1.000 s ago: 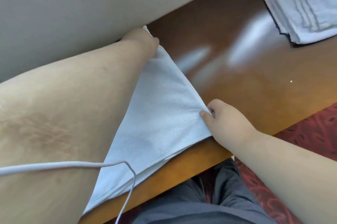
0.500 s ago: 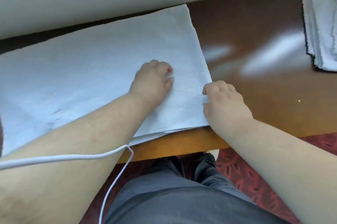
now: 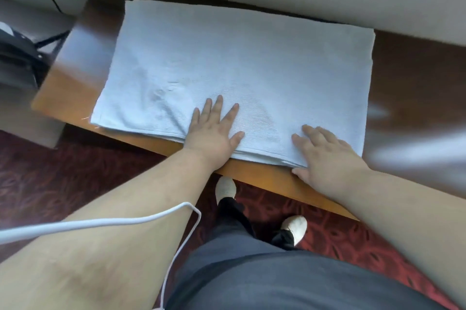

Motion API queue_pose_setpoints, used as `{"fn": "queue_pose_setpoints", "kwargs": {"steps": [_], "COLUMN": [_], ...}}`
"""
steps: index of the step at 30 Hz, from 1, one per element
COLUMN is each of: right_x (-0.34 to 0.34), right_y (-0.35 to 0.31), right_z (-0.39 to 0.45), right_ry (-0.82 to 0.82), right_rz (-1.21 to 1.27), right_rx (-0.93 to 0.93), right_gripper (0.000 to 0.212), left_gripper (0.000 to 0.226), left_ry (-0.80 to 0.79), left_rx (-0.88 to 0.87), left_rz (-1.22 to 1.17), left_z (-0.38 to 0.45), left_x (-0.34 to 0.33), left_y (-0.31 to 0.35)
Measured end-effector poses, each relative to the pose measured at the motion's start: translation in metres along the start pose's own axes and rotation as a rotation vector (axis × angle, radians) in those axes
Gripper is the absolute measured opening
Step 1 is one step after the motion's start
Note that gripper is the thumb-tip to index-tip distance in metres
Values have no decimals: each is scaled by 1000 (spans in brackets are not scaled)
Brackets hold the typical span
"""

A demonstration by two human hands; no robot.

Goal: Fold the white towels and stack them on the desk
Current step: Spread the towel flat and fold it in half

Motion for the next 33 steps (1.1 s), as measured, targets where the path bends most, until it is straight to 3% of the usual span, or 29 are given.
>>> {"fn": "queue_pose_setpoints", "kwargs": {"steps": [6, 9, 14, 19, 22, 27, 33], "right_x": [21, 16, 29, 42, 46, 58, 84], "right_y": [-50, -73, -101, -156, -169, -162, -127], "right_z": [31, 45, 64, 103, 119, 123, 133], "right_ry": [142, 131, 200, 174, 136, 105, 320], "right_rz": [8, -50, -112, -22, -1, 61, 330], "right_rx": [97, 107, 56, 184, 155, 72, -164], "right_gripper": [79, 69, 53, 51, 43, 19, 18], "left_gripper": [77, 77, 70, 43, 35, 42, 27], "left_ry": [14, 9, 32, 148, 176, 231, 371], "left_rx": [-143, -211, -143, -168, -154, 15, 69], "left_rz": [17, 15, -159, -177, -183, -163, -154], "left_z": [-15, -15, -6, 4, 8, 19, 51], "left_x": [4, 8, 21, 36, 43, 71, 145], "left_y": [-33, -64, -134, -166, -185, -233, -244]}}
Point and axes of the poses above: each hand's wrist, its own z-axis towards the middle knuckle, its own x-axis out of the back of the hand, y = z × x, the point moved 6 cm from there along z, towards the middle knuckle, and after that the axes turned 10 degrees about x, right-handed, at the moved point
